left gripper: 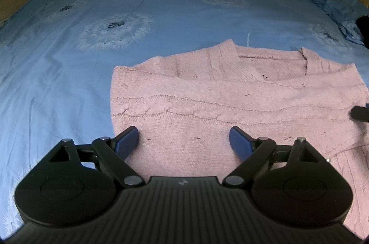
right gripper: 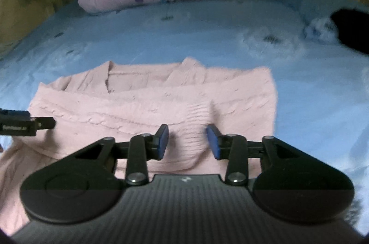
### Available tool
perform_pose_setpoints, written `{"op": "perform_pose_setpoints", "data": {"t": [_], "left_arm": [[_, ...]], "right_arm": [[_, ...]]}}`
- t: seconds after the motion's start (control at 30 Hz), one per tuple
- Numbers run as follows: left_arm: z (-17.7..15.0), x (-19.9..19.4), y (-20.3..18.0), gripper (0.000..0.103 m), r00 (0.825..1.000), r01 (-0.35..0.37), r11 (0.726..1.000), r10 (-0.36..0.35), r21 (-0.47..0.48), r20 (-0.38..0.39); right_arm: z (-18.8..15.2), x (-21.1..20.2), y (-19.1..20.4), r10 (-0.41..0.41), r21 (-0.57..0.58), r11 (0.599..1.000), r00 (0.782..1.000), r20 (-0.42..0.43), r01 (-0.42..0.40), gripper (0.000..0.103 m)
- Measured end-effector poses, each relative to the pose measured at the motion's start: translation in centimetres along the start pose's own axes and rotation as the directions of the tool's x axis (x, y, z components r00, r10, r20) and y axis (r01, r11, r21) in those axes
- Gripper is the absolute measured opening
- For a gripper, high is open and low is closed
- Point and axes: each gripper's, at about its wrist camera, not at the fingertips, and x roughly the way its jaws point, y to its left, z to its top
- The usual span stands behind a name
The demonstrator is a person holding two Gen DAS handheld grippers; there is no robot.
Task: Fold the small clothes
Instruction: 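Move the right gripper to the folded sleeve cuff and grasp it, then pull the folded sleeve cuff straight with the right gripper and release it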
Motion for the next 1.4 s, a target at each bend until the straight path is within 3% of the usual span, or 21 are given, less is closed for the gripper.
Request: {"op": "perform_pose_setpoints", "data": {"t": [0.07,0.1,0.17,0.23,0.4,0.47,0.57,0.6,0.67,0.7,0.73,0.87,0.9,0.97,1.0,1.1,1.23,1.33,1.4], "left_arm": [[0.0,0.0,0.1,0.089,1.0,0.002,1.0,-0.002,-0.002,0.0],[0.0,0.0,0.0,0.089,1.0,0.003,1.0,-0.003,-0.003,0.0],[0.0,0.0,0.0,0.089,1.0,0.004,1.0,-0.004,-0.003,0.0],[0.0,0.0,0.0,0.089,1.0,0.004,1.0,-0.004,-0.002,0.0],[0.0,0.0,0.0,0.089,1.0,0.003,1.0,-0.003,0.002,0.001],[0.0,0.0,0.0,0.089,1.0,0.002,1.0,-0.002,0.004,0.001],[0.0,0.0,0.1,0.089,1.0,0.004,1.0,-0.004,-0.002,0.004],[0.0,-0.1,0.1,0.089,1.0,0.006,1.0,-0.006,-0.003,0.005],[0.0,-0.2,0.2,0.089,1.0,0.009,1.0,-0.009,-0.003,0.012],[-0.1,-0.3,0.3,0.089,1.0,0.01,1.0,-0.01,-0.001,0.017],[-0.1,-0.4,0.4,0.089,1.0,0.011,1.0,-0.011,0.001,0.021],[-0.2,-1.1,1.2,0.089,0.999,0.009,1.0,-0.009,-0.005,0.053],[-0.1,-1.3,1.4,0.089,0.998,0.009,1.0,-0.009,-0.01,0.063],[0.0,-2.0,1.8,0.089,0.996,0.017,1.0,-0.015,-0.023,0.093],[0.1,-2.3,2.0,0.089,0.994,0.024,0.999,-0.021,-0.028,0.112],[0.3,-2.9,2.0,0.089,0.985,0.046,0.998,-0.039,-0.035,0.168],[0.2,-2.5,1.3,0.089,0.981,0.045,0.999,-0.041,-0.019,0.188],[0.0,-1.6,0.7,0.088,0.985,0.029,1.0,-0.028,-0.001,0.173],[-0.2,-0.5,0.6,0.088,0.99,-0.007,1.0,0.006,0.005,0.14]], "right_arm": [[-0.1,0.1,0.2,0.037,0.028,0.999,0.999,0.017,-0.038,0.025],[0.0,-0.2,0.0,0.078,0.052,0.995,0.996,0.039,-0.08,0.013],[0.1,-0.9,-1.1,0.218,0.144,0.963,0.972,0.084,-0.229,0.013],[0.0,-0.9,-2.4,0.277,0.211,0.934,0.957,0.088,-0.289,0.012],[-1.3,0.7,-5.9,0.2,0.301,0.933,0.98,0.016,-0.196,0.009],[-1.5,0.4,-7.0,0.177,0.325,0.93,0.984,0.009,-0.17,0.013],[-1.5,-0.6,-7.2,0.193,0.325,0.926,0.981,0.023,-0.19,0.015],[-1.4,-1.0,-7.1,0.198,0.319,0.927,0.98,0.034,-0.198,0.017],[-1.0,-1.4,-6.8,0.208,0.3,0.93,0.977,0.048,-0.213,0.042],[-0.8,-1.3,-6.6,0.209,0.293,0.932,0.977,0.053,-0.215,0.066],[-0.7,-1.1,-6.3,0.199,0.286,0.935,0.978,0.063,-0.209,0.072],[0.1,0.7,-5.0,0.17,0.231,0.957,0.984,0.052,-0.177,0.072],[0.1,1.3,-4.8,0.176,0.229,0.957,0.984,0.037,-0.18,0.07],[0.1,2.3,-4.2,0.207,0.225,0.953,0.978,0.003,-0.202,0.046],[0.1,2.4,-3.8,0.193,0.207,0.96,0.981,0.0,-0.189,0.022],[1.2,1.8,-3.2,0.192,0.159,0.968,0.981,0.029,-0.194,0.017],[3.6,-1.3,-3.2,0.144,0.112,0.98,0.973,0.181,-0.166,0.017],[4.5,-2.3,-3.6,0.045,0.1,0.992,0.966,0.253,-0.072,0.017],[4.3,-1.7,-4.0,-0.008,0.098,0.995,0.97,0.244,-0.017,0.017]]}}
